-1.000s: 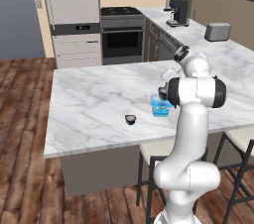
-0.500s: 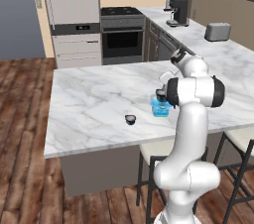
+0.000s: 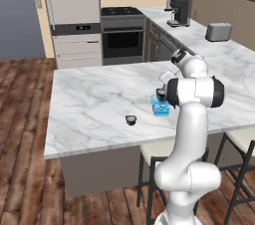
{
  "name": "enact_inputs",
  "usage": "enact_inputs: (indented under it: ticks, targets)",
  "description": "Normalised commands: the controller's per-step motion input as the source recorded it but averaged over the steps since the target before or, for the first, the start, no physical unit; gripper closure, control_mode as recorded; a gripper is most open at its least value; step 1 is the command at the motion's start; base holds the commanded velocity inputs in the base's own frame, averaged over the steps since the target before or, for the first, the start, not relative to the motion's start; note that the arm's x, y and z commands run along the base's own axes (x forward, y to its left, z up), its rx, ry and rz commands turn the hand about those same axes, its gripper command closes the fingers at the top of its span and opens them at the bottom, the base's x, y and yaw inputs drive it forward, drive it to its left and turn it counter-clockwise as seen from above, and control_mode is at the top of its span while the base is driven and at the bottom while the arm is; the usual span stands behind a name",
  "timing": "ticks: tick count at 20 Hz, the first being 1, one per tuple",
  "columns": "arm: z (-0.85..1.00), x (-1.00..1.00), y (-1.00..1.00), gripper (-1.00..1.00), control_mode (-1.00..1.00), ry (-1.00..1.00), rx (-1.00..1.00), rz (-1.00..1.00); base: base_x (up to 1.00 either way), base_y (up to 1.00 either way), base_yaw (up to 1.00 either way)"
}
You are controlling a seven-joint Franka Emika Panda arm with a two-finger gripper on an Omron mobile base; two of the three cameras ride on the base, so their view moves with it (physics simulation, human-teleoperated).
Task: Stack the yogurt containers by placing the smaller containers on top of the larger containers.
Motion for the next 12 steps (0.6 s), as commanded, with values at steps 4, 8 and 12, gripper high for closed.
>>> enact_inputs:
  ticks: [4, 8, 12]
  targets:
    - [0.00, -0.05, 0.02, -1.00, -1.00, 0.00, 0.00, 0.00, 0.00, 0.00, 0.00]
    - [0.05, -0.40, 0.00, -1.00, -1.00, -0.05, 0.00, -0.04, 0.00, 0.00, 0.00]
    - [0.21, -0.53, 0.00, -1.00, -1.00, -0.10, 0.00, -0.10, 0.00, 0.00, 0.00]
